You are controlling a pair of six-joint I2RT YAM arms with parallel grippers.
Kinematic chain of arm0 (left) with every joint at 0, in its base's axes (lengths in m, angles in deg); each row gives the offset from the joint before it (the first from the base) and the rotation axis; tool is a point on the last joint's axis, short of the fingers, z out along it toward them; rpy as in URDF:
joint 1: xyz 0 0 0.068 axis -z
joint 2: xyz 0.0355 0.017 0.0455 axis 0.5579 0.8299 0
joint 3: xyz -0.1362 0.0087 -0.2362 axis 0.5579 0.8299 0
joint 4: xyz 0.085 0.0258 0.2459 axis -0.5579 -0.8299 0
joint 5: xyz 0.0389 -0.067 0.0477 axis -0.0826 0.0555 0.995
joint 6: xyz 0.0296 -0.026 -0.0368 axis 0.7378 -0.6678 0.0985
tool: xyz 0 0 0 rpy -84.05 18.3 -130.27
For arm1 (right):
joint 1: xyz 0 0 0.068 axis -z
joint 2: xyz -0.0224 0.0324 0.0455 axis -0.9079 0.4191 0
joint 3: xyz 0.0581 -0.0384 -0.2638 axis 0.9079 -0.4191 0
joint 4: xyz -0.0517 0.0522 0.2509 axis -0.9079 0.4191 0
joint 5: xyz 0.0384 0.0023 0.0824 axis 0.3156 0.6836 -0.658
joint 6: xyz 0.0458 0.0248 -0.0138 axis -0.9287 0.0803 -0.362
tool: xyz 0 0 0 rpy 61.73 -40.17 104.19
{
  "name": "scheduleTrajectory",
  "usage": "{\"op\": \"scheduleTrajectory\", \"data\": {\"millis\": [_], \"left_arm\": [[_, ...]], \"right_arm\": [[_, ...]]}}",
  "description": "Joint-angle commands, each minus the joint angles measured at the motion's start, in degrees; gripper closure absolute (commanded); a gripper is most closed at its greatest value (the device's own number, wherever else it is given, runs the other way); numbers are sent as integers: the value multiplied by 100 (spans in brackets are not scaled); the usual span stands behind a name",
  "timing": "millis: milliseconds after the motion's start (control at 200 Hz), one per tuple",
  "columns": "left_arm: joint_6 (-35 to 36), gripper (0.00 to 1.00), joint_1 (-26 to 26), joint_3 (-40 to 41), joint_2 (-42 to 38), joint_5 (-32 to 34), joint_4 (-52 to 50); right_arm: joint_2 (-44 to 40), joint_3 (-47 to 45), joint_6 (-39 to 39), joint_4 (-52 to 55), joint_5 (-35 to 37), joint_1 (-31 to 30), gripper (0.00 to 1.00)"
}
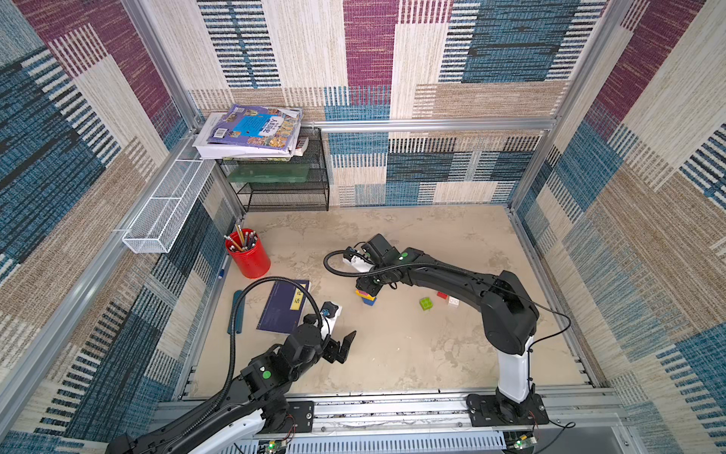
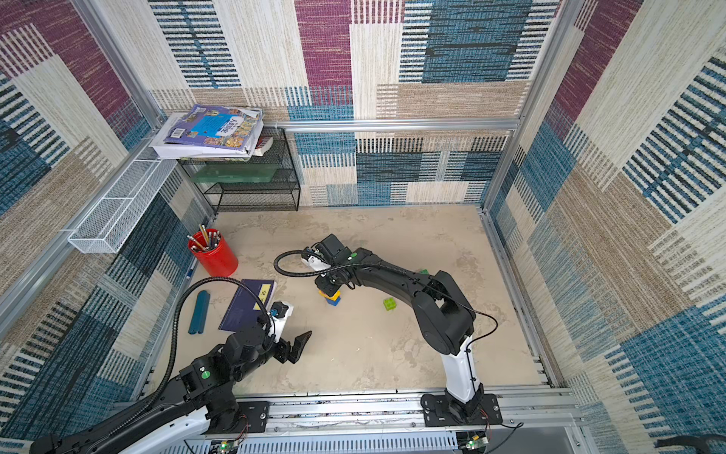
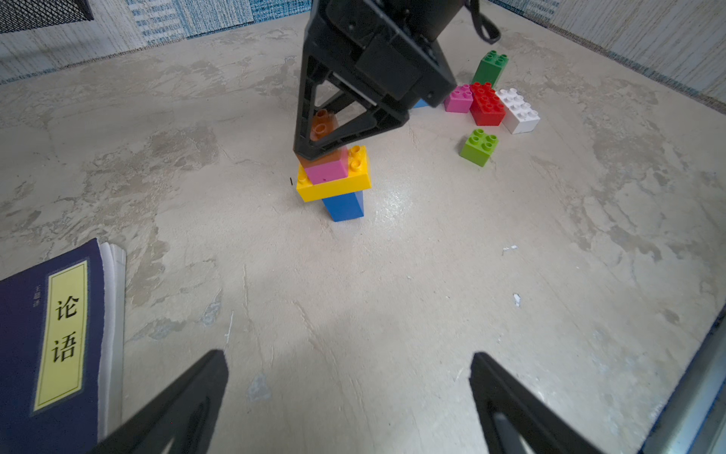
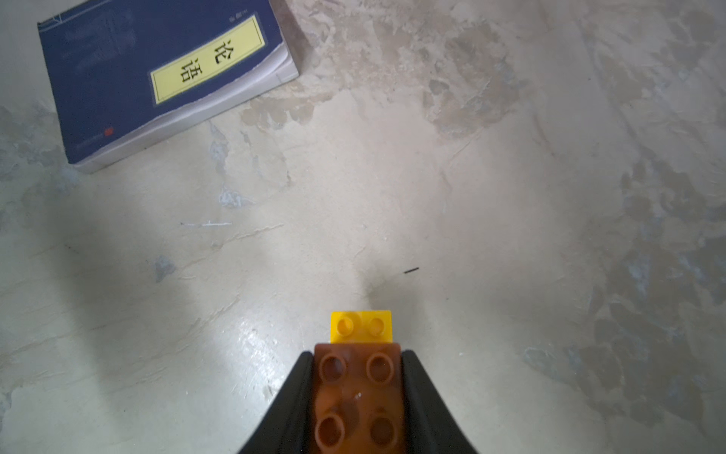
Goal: Assemble the letter f with lego
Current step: Pick up the lego brick from the center of the board.
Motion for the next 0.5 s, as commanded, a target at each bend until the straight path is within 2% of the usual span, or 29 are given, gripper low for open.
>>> {"op": "scheduleTrajectory", "data": {"millis": [0,260,496], "left_arm": [[-49,1,-1,-12,-6,72,86],[-56,1,4,-8,-6,72,86],[-57,1,2,-18,5,63,88]], "right_arm": [[29,-202,-244,1221,305,121,69],[-577,-196,-355,1079,232,313,69],[-1171,-472,-578,495,452,371,69]]}}
